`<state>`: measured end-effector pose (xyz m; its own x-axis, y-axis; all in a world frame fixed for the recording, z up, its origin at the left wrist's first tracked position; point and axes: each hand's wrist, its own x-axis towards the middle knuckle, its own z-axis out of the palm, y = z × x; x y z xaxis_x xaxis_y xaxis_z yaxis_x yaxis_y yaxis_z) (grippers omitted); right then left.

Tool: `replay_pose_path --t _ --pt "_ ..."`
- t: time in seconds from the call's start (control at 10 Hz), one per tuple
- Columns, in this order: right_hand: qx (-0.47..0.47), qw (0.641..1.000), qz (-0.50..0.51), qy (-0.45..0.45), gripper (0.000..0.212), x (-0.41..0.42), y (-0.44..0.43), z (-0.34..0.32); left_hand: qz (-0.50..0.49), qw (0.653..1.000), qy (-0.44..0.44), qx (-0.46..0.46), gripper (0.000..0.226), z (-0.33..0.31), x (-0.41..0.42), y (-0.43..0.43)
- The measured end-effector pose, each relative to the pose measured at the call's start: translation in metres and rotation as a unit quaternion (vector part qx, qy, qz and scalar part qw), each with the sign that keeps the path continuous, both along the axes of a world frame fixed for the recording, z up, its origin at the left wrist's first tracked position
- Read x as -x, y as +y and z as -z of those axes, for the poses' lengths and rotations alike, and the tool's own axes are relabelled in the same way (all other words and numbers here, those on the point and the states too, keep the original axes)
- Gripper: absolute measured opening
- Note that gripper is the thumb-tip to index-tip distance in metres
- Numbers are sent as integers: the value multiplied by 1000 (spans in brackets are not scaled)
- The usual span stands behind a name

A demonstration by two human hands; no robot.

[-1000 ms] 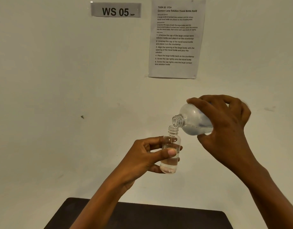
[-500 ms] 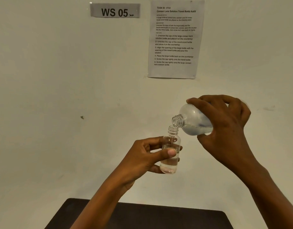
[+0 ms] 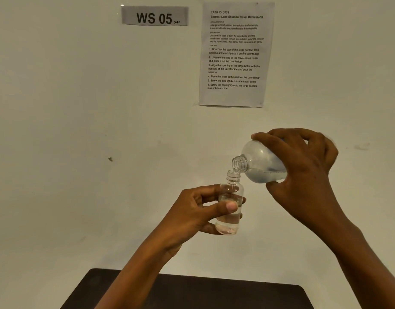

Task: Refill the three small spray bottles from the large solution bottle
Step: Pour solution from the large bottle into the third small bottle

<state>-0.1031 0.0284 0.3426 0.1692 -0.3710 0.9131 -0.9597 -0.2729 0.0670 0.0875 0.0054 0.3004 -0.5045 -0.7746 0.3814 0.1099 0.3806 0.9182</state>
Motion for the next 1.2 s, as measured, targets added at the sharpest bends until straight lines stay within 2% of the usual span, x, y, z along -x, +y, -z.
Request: replay_pose_path --t 1.2 --pt "-5 1000 3 5 83 -1 -8 2 -1 1000 5 1 31 1 -1 -4"
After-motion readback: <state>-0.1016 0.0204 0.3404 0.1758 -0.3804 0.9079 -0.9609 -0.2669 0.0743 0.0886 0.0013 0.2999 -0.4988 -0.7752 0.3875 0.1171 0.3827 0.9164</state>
